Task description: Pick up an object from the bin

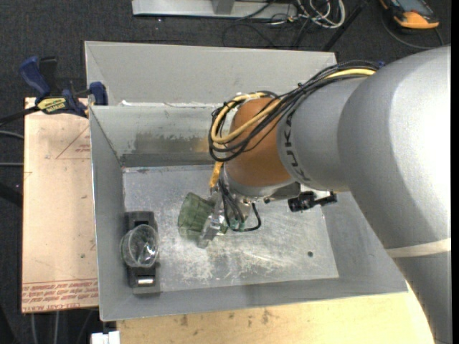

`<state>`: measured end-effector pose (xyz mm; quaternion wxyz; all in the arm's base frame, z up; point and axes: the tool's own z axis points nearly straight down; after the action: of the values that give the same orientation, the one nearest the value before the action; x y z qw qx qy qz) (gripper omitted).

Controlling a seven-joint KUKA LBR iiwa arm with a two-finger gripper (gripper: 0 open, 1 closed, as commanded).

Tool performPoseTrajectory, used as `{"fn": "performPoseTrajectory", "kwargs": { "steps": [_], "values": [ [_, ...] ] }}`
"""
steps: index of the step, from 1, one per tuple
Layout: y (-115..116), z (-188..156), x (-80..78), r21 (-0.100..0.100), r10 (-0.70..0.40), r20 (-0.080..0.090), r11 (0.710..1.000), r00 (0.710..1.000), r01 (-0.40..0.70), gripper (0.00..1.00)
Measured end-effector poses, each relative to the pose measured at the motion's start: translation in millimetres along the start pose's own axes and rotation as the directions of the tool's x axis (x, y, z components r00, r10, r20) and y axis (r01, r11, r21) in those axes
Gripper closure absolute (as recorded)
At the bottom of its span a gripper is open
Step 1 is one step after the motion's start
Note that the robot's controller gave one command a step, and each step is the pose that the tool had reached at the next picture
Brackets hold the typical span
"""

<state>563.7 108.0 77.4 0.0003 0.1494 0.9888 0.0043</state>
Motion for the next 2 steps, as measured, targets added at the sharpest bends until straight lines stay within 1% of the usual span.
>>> {"fn": "performPoseTrajectory", "kwargs": {
  "steps": [2],
  "values": [
    [0.0,0.0,0.0,0.0,0.0,0.0,1.0,1.0,0.0,1.0]
  ]
}}
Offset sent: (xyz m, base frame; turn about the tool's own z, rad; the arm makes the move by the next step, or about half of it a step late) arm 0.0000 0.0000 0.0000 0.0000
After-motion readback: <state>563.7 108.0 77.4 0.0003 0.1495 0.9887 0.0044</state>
